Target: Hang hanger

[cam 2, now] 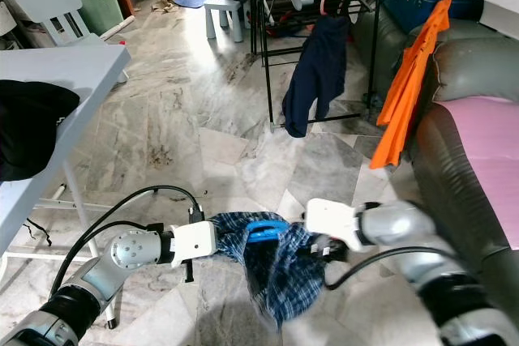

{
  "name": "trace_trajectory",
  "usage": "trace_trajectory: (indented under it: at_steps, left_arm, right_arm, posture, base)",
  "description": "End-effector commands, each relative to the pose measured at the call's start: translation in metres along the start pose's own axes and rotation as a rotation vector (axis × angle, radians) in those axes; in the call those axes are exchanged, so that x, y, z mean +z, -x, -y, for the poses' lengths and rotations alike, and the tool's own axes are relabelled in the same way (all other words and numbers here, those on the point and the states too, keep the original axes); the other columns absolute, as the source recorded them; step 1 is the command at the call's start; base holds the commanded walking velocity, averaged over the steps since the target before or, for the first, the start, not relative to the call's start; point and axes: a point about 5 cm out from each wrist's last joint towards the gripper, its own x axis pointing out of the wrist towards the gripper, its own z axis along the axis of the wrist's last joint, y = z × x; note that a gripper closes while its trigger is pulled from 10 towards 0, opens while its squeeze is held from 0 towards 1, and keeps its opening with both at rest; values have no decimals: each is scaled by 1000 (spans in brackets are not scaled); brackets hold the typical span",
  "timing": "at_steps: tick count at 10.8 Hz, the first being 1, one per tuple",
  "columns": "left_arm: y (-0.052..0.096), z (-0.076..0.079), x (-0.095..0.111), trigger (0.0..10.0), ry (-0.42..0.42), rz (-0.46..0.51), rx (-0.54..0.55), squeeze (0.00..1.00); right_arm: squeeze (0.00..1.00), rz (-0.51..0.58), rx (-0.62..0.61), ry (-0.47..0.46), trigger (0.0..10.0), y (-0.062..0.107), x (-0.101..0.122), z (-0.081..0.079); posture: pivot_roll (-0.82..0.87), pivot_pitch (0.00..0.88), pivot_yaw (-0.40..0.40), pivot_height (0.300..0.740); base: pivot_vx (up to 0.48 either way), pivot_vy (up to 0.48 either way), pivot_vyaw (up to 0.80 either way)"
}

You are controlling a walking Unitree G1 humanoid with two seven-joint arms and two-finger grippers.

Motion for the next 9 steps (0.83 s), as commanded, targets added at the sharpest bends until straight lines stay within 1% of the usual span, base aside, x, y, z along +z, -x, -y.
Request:
trace_trajectory:
  at_steps: [1,2,4,6,9]
  left_arm:
    - [3,-2,3,0,-23,10,-11,0]
    - [3,-2,3,0,-25,11,-14,0]
    - [3,1,3,0,-21,8,-22,0]
    - [5,4,-2,0,-17,-7,-30,0]
    - [4,4,-3,0,-24,-15,-36,0]
  right_arm:
    - [0,-11,-18,43,0,-2,3,5]
    - [0,-7,-25,47,0,-6,4,6]
    - [0,-23,-11,61,0,-5,-1,5]
    - [0,-47,10,38,0,8,-13,5]
    - [0,-32,19,6,0,12,-14,5]
  posture:
    - [-112,79,97,740]
    - [-111,80,95,740]
    - [-109,81,91,740]
    - [-110,80,91,740]
    - [-118,77,98,740]
  base:
    - [0,0,0]
    - [0,0,0]
    - [0,0,0]
    - [0,0,0]
    - [0,0,0]
